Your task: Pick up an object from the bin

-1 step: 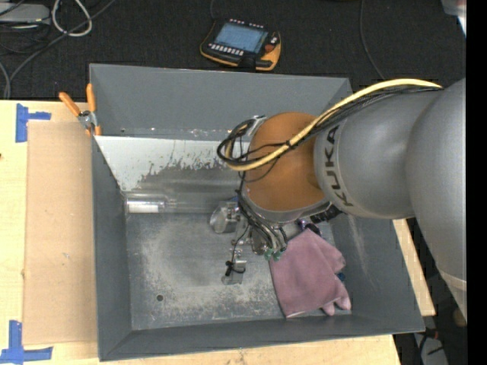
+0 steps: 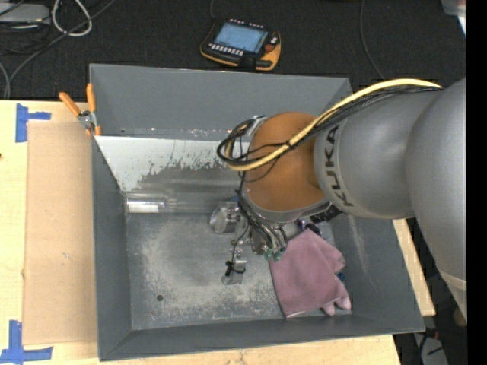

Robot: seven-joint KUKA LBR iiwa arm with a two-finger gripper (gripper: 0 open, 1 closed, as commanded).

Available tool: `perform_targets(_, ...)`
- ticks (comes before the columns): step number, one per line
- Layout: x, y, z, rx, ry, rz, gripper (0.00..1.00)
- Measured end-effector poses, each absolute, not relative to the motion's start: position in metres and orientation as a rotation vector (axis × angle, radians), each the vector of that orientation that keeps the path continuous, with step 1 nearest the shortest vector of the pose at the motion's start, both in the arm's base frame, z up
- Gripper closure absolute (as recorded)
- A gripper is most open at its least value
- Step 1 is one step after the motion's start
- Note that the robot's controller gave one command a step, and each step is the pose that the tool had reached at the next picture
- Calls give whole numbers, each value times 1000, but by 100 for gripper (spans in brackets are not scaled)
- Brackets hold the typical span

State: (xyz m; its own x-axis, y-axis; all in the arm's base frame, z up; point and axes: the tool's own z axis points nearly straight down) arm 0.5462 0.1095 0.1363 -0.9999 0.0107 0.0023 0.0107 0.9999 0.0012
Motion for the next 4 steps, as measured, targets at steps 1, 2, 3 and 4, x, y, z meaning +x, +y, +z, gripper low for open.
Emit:
perform_targets(1, 513, 126, 72, 385, -3108, -3, 0)
perform_targets(2, 579, 41, 93, 342, -3124, -2, 0)
perform_targets(3, 494, 1, 74, 114, -3127, -7, 0)
perform_targets(4, 597, -38, 70, 107, -3152, 1, 100)
